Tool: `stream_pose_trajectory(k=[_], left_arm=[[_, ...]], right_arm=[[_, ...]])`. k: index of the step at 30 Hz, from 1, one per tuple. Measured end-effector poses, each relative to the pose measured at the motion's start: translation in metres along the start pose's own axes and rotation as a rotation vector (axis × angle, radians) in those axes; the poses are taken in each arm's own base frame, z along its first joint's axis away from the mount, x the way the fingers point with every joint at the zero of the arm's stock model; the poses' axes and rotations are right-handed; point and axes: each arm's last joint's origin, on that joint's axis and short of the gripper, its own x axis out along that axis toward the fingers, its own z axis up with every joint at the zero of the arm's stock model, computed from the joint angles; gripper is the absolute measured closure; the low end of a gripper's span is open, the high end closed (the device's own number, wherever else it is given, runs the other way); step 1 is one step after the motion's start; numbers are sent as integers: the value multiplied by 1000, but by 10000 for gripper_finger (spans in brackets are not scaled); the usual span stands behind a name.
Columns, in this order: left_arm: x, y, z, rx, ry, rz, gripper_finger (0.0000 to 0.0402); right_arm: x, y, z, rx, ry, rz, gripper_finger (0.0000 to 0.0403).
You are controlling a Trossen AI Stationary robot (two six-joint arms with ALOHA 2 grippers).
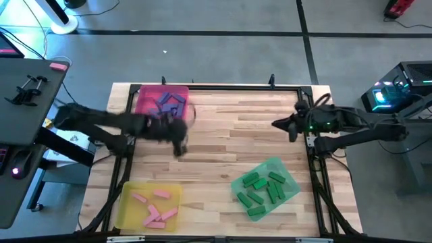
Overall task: Sort blocks
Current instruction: Return to Home Position
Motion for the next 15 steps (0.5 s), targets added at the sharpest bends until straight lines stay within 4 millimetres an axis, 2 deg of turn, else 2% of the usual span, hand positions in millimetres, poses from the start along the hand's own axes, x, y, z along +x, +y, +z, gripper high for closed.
stream_pose_trajectory(k=[1,3,5,7,10,15], left_arm=[[3,15,6,-22,-43,12,380],[6,42,11,-85,-124,-19,390],[5,62,7,-162,-211,-66,388],[2,75,-6,-231,-290,-96,396],[0,80,-33,-337,-436,-154,399],[10,74,-71,-498,-765,-308,401]], right_arm=[[-3,-2,0,12,-7,-11,403],[-6,-5,-2,35,-6,-33,403],[-7,-8,-4,53,13,-57,403],[-7,-10,-6,68,39,-84,403],[-5,-12,-9,78,65,-128,403],[-4,-14,-9,88,35,-167,403]])
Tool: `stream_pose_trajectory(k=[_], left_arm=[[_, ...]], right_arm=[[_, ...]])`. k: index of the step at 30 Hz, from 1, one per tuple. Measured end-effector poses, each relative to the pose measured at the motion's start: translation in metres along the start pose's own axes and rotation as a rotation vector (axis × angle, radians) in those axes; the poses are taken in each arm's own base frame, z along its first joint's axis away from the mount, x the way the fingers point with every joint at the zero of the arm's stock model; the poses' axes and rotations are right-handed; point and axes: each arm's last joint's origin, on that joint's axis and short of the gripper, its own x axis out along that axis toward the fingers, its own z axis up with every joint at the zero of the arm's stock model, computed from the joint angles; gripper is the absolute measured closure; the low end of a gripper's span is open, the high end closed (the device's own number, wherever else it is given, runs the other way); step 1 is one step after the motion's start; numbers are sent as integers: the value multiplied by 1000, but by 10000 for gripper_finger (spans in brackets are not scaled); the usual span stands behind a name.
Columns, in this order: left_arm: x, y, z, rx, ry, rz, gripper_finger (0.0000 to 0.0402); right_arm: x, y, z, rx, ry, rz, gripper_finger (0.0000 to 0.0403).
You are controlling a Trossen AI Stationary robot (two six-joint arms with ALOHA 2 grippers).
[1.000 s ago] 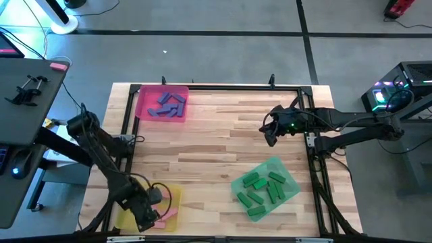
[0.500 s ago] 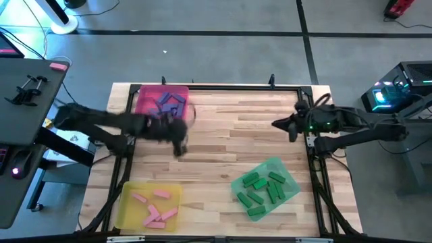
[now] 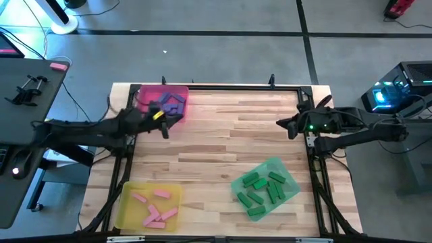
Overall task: Sort blocks
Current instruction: Return to Home Position
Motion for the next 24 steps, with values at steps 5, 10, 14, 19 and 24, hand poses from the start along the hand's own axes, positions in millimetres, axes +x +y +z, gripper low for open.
stream_pose_trajectory(k=[5,10,14,19,24], left_arm=[[-11,5,-33,-115,-198,-88,401],[-20,3,-55,-129,-184,-113,401],[-25,9,-66,-55,-172,-91,401],[-33,22,-71,-83,-169,-143,401],[-36,30,-76,-54,-127,-35,401]], right_arm=[[0,2,2,75,-20,26,403],[-1,8,6,98,-32,97,403],[-1,9,6,86,-38,108,403],[-11,5,7,95,-45,152,403],[-25,-2,9,112,-103,186,403]])
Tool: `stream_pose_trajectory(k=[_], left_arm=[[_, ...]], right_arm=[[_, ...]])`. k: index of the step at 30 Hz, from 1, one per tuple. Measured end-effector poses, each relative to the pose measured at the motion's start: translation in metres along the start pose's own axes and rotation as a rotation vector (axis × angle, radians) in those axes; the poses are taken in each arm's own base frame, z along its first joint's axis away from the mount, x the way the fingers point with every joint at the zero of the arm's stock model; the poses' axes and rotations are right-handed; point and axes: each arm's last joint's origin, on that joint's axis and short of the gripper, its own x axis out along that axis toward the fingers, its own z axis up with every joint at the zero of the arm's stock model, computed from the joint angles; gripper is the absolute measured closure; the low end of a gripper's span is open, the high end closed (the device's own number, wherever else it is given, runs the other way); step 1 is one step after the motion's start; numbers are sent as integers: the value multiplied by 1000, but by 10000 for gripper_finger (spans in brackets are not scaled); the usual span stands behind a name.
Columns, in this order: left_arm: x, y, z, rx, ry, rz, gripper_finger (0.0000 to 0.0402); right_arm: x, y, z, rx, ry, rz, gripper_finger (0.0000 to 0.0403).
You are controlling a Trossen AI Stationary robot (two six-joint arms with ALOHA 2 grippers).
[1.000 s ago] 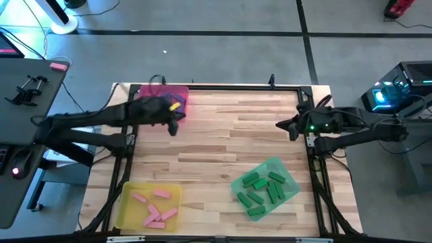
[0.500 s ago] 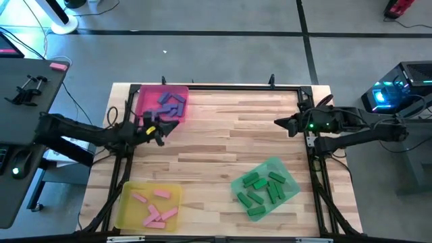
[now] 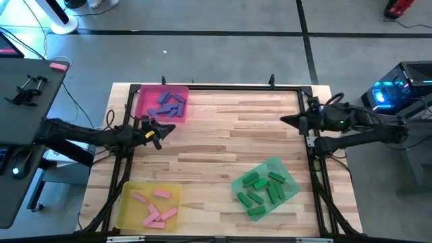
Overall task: Sort blocks
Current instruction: Return to Home Position
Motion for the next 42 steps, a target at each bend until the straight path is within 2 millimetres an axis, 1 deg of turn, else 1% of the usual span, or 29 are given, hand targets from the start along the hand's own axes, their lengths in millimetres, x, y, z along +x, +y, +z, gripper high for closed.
stream_pose_trajectory(k=[6,8,11,13,15,17,19,21,25,28,29,32,34,38,40,42], left_arm=[[-3,4,-2,-36,24,37,401],[-3,5,-4,-17,46,51,401],[-3,7,-7,1,73,68,401],[-3,8,-9,11,88,79,401],[-3,9,-9,16,97,84,401],[-3,9,-10,18,100,86,401],[-3,9,-10,19,101,87,401],[-3,9,-10,19,101,87,401],[-3,9,-10,19,101,87,401],[-3,9,-10,19,100,87,401],[-3,9,-10,19,100,87,401],[-3,9,-10,19,101,86,401],[-3,9,-10,19,103,84,401],[-3,9,-10,20,105,84,401],[-3,9,-10,20,105,84,401],[-3,9,-10,20,107,81,401]], right_arm=[[-14,-1,7,-89,-113,58,403],[-15,1,9,-126,-180,141,403],[-8,0,4,-195,-296,315,403],[2,-7,-4,-243,-355,425,403],[12,-18,-15,-277,-391,493,403],[19,-31,-23,-295,-417,508,403],[22,-44,-30,-328,-425,510,403],[18,-51,-34,-394,-429,556,403],[-3,-55,-37,-555,-451,708,403],[-15,-62,-43,-637,-481,704,403],[-15,-64,-44,-647,-473,678,403],[-9,-66,-46,-631,-429,669,403],[-1,-66,-47,-591,-446,720,403],[26,-81,-66,-491,-485,848,403],[35,-93,-78,-414,-518,911,403],[36,-94,-79,-386,-466,909,403]])
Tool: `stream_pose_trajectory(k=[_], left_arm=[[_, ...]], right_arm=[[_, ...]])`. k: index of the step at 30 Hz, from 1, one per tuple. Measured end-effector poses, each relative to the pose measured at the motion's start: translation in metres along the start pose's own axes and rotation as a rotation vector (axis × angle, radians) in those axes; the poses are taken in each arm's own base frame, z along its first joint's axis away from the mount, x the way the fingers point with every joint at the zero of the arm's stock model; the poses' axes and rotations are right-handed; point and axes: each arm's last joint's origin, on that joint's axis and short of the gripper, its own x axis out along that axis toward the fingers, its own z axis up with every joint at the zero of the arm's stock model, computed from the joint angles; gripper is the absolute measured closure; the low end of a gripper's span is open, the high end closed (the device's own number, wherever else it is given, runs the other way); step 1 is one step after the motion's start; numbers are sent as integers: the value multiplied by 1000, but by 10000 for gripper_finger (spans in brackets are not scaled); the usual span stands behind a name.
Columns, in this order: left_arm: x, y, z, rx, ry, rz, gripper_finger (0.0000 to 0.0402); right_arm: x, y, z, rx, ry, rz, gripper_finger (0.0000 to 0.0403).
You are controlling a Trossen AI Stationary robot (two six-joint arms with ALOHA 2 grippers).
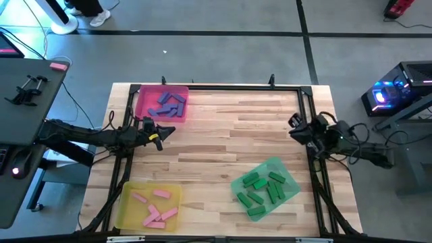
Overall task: Sort blocks
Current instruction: Return to Home Position
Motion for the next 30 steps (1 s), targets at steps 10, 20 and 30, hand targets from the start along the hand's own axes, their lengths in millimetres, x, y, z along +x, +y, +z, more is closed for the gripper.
stream_pose_trajectory(k=[10,20,30], left_arm=[[0,0,0,-1,0,0,401],[0,0,0,1,0,0,401],[-5,0,4,-18,-27,-18,401]], right_arm=[[-5,-13,-27,-15,270,-94,403],[-13,-24,-49,121,499,-242,403],[-14,-18,-42,77,422,-195,403]])
